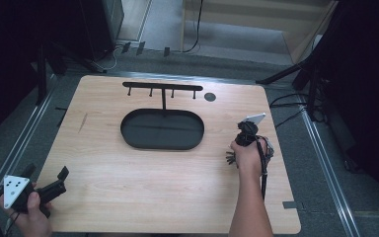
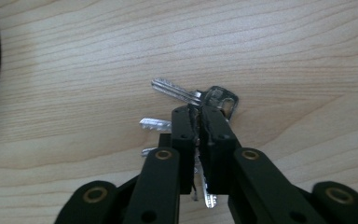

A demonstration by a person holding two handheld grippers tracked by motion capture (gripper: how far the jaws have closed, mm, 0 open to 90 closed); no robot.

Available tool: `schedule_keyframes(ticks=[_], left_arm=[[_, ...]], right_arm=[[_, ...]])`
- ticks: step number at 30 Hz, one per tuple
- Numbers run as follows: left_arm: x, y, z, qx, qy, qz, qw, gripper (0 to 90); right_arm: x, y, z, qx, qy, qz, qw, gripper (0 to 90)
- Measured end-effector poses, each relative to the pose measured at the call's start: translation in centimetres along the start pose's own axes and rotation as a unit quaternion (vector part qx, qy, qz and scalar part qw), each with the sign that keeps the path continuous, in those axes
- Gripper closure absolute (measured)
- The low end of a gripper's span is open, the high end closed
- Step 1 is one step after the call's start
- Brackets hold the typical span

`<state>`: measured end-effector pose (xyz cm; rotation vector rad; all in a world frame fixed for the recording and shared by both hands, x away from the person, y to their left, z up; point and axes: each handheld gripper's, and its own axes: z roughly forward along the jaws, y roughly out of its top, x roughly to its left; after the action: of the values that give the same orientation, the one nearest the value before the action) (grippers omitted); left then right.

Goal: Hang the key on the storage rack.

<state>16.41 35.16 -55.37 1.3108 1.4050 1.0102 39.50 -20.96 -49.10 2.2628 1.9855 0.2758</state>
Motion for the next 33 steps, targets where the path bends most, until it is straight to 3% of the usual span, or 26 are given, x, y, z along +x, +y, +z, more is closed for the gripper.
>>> schedule_keyframes(ticks=[5,12,16,20,24,27,33], left_arm=[[0.0,0.0,0.0,0.000,-0.001,0.001,1.0000,0.0],[0.0,0.0,0.0,-0.001,-0.002,-0.001,1.0000,0.0],[0.0,0.0,0.0,-0.001,-0.001,-0.001,1.0000,0.0],[0.0,0.0,0.0,-0.001,-0.002,-0.001,1.0000,0.0],[0.0,0.0,0.0,-0.001,-0.002,0.000,1.0000,0.0],[0.0,0.0,0.0,-0.001,-0.002,0.000,1.0000,0.0],[0.0,0.0,0.0,-0.001,-0.002,0.000,1.0000,0.0]], right_arm=[[0.1,0.1,-0.1,-0.016,-0.017,0.003,0.9997,81.2],[0.1,0.0,0.0,-0.018,-0.041,0.007,0.9990,77.2],[-0.1,0.2,-0.4,-0.026,-0.039,0.010,0.9988,77.2],[-0.6,0.2,-0.6,-0.025,-0.053,0.013,0.9982,77.2],[-0.9,0.0,0.0,-0.015,-0.049,0.017,0.9985,78.3],[-1.1,-0.1,0.2,-0.013,-0.047,0.020,0.9986,85.0],[-1.1,-0.2,0.2,-0.017,-0.039,-0.001,0.9991,90.0]])
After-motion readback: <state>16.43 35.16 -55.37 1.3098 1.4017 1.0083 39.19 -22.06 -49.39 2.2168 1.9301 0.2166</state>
